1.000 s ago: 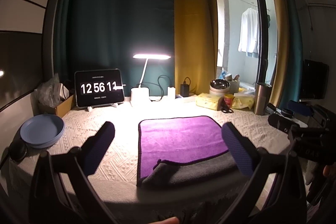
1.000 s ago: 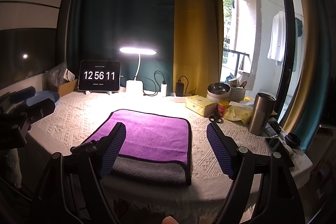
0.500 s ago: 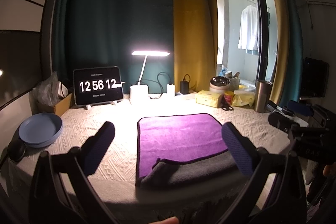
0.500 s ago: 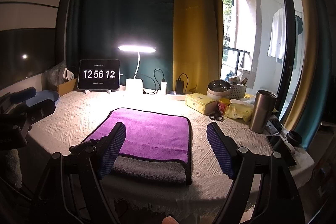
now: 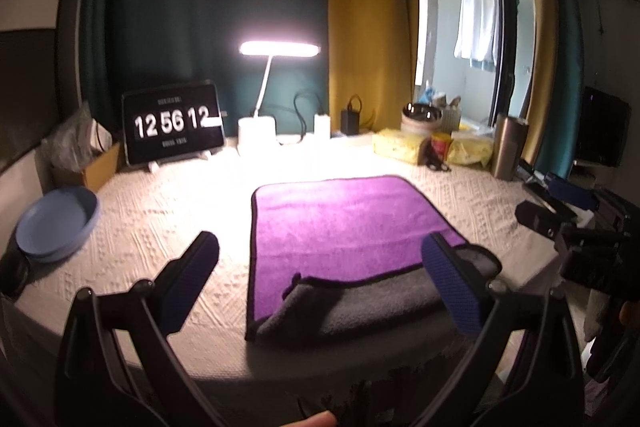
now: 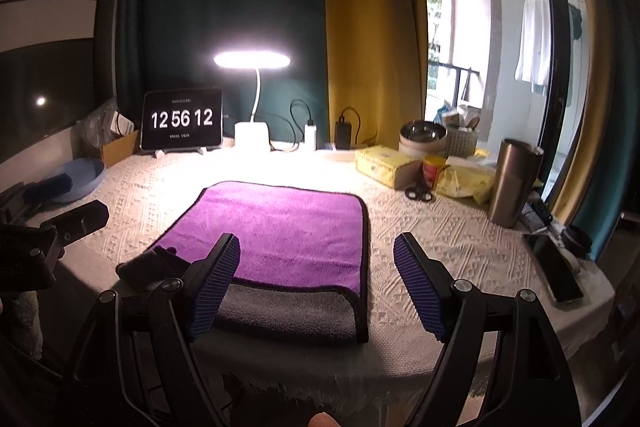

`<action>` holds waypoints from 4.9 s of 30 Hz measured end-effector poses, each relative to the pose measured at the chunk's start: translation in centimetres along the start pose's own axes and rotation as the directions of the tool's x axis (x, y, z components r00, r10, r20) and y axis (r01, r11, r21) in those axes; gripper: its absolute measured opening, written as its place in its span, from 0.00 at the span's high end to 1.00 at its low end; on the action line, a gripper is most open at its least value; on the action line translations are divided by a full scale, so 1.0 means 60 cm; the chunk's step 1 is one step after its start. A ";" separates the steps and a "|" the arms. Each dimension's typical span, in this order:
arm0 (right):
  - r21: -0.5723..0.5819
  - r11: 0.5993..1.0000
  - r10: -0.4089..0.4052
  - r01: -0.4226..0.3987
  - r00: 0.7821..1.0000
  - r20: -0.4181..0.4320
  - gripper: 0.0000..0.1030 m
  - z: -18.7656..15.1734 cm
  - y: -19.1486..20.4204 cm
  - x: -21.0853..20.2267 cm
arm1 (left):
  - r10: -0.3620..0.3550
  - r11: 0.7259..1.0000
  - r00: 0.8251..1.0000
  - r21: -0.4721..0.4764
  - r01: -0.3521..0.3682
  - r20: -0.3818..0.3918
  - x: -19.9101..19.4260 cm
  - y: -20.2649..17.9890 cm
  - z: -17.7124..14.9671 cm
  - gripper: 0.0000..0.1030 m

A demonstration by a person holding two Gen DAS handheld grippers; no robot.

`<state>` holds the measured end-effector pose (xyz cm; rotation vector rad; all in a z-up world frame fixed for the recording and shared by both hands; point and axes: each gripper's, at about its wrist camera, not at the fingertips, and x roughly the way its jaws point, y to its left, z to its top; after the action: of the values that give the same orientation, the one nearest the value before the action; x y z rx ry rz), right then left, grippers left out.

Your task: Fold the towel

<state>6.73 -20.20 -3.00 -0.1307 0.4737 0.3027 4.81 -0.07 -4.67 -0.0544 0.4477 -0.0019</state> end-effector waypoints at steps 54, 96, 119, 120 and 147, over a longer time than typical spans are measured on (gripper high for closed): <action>0.017 0.999 0.046 -0.043 0.968 -0.248 0.95 -0.059 -0.054 0.161 | -0.030 0.999 0.942 0.005 0.034 -0.333 0.164 0.017 -0.055 0.89; 0.011 0.998 0.062 -0.061 0.997 -0.045 0.95 0.079 -0.091 0.220 | -0.020 0.999 0.989 0.044 0.027 -0.149 0.244 0.017 0.100 0.90; 0.021 0.997 0.071 -0.070 0.997 -0.039 0.95 0.105 -0.114 0.315 | -0.007 0.999 0.992 0.037 0.012 -0.130 0.344 0.031 0.136 0.90; 0.022 0.997 0.071 -0.071 0.997 -0.040 0.95 0.106 -0.114 0.320 | -0.008 0.999 0.992 0.035 0.013 -0.128 0.349 0.032 0.136 0.90; 0.053 0.998 0.044 -0.037 0.988 -0.150 0.95 0.102 -0.126 0.477 | 0.031 0.999 0.971 0.035 -0.023 -0.237 0.504 0.064 0.114 0.88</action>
<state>35.94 -18.87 -10.57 -0.0959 0.6340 0.3221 35.02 3.69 -11.79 -0.0166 0.6875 0.0113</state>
